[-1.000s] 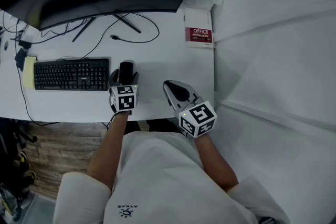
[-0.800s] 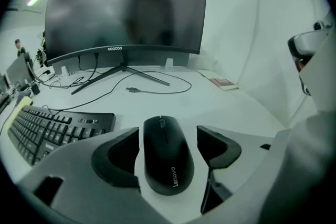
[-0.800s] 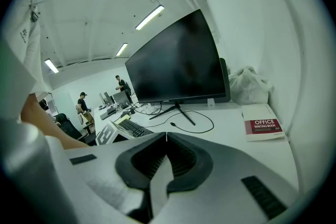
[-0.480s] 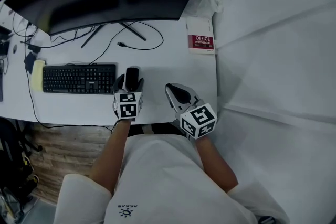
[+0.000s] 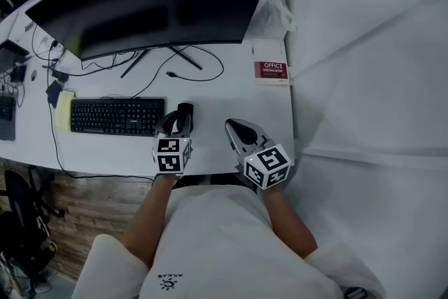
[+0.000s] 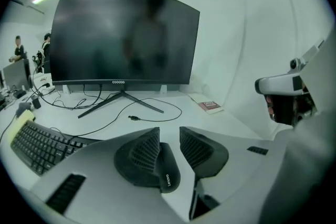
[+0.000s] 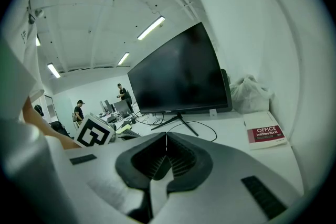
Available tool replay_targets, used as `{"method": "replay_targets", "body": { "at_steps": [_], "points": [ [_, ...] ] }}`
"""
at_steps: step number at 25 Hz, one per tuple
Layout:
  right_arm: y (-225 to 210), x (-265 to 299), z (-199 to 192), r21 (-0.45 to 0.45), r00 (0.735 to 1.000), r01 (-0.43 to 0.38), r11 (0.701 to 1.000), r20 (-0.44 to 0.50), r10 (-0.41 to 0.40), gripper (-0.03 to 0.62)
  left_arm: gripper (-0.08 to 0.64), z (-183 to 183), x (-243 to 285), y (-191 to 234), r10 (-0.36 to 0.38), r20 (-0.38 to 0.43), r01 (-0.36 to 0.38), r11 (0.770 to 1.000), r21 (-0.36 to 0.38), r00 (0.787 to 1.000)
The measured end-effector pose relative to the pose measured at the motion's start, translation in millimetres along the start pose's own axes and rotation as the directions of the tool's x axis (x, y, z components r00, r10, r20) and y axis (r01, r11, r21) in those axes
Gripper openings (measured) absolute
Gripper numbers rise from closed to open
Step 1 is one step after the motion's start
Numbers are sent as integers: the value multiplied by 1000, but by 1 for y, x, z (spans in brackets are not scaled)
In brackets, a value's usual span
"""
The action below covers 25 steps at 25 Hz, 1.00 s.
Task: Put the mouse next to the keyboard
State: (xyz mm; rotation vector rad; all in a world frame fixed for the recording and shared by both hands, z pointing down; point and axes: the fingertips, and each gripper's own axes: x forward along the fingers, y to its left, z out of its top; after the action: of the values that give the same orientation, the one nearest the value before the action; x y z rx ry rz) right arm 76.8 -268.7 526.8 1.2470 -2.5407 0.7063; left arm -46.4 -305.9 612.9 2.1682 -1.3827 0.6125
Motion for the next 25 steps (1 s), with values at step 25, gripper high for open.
{"method": "replay_targets", "body": {
  "at_steps": [25],
  "points": [
    [15, -22, 60, -57, 990, -15, 998, 142, 23, 18, 12, 85, -114, 26, 3, 256, 0, 1000, -11, 967]
  ]
}}
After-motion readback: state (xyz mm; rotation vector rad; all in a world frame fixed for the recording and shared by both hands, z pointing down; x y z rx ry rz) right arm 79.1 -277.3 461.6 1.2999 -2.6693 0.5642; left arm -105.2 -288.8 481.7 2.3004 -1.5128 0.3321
